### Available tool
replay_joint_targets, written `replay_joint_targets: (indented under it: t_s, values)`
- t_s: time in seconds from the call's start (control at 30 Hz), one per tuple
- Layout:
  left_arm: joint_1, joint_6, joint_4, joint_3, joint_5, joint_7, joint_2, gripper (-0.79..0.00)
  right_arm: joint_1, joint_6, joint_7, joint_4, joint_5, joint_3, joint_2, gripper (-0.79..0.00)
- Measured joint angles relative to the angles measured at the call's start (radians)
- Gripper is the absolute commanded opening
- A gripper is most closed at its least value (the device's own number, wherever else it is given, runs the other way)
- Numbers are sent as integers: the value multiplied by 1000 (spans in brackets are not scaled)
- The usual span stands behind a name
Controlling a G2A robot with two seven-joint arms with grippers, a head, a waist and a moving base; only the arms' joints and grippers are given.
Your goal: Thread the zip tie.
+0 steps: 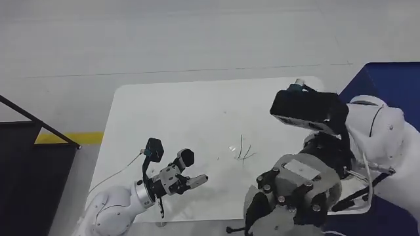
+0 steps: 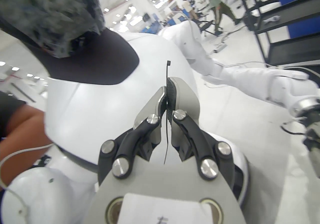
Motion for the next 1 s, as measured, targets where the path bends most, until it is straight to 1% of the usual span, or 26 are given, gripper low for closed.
replay_joint_targets:
  t_s: [0.07, 0.1, 0.23, 0.33, 0.37, 0.43, 0.57, 0.67, 0.73, 0.8, 0.9, 0.93, 1.0]
  values:
    - [0, 0, 0, 0, 0, 0, 0, 0, -3, -4, -8, 2, 101, -3, -2, -785]
    - [0, 0, 0, 0, 0, 0, 0, 0, -3, -4, -7, 1, 113, -2, -2, -785]
    - [0, 0, 0, 0, 0, 0, 0, 0, -3, -4, -6, 0, 27, 0, -1, -785]
    - [0, 0, 0, 0, 0, 0, 0, 0, 6, -17, -2, -35, 13, 20, -5, -785]
    - [0, 0, 0, 0, 0, 0, 0, 0, 10, 10, 5, -40, 4, 23, -7, -785]
    - [0, 0, 0, 0, 0, 0, 0, 0, 10, 82, -5, -41, 38, 16, -12, -785]
    - [0, 0, 0, 0, 0, 0, 0, 0, 11, 266, -15, -29, 207, -30, -30, -785]
    - [0, 0, 0, 0, 0, 0, 0, 0, 9, 363, -19, -9, 294, -57, -43, -785]
    - [0, 0, 0, 0, 0, 0, 0, 0, 15, 404, -16, 0, 318, -62, -50, -785]
    - [0, 0, 0, 0, 0, 0, 0, 0, 25, 418, -13, 2, 294, -58, -56, -785]
    - [0, 0, 0, 0, 0, 0, 0, 0, 48, 374, 1, -4, 235, -35, -65, -785]
    - [0, 0, 0, 0, 0, 0, 0, 0, 62, 354, 7, -8, 189, -22, -66, -785]
    - [0, 0, 0, 0, 0, 0, 0, 0, 85, 303, 6, -28, 24, 7, -65, -785]
